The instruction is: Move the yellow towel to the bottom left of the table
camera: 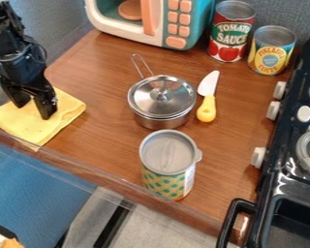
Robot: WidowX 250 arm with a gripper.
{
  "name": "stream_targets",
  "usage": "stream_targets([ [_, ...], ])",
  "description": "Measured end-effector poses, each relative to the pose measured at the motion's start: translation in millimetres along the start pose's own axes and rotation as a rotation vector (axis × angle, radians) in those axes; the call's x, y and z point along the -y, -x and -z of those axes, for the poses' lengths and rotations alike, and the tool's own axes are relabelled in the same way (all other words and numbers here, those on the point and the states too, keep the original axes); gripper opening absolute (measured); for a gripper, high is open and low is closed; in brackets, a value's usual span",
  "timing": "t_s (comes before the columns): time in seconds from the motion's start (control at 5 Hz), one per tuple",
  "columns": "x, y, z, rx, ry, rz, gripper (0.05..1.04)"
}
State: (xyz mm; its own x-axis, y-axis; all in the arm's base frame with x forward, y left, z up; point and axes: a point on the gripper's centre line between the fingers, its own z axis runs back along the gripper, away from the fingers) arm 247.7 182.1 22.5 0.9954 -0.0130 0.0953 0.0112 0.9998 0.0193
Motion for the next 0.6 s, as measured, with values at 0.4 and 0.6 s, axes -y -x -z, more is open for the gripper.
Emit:
stream_targets([
  [0.4, 24, -17, -18, 0.004, 0.031, -0.038, 1.000],
  [0.6, 23, -25, -48, 0.064, 0.011, -0.061, 1.000],
])
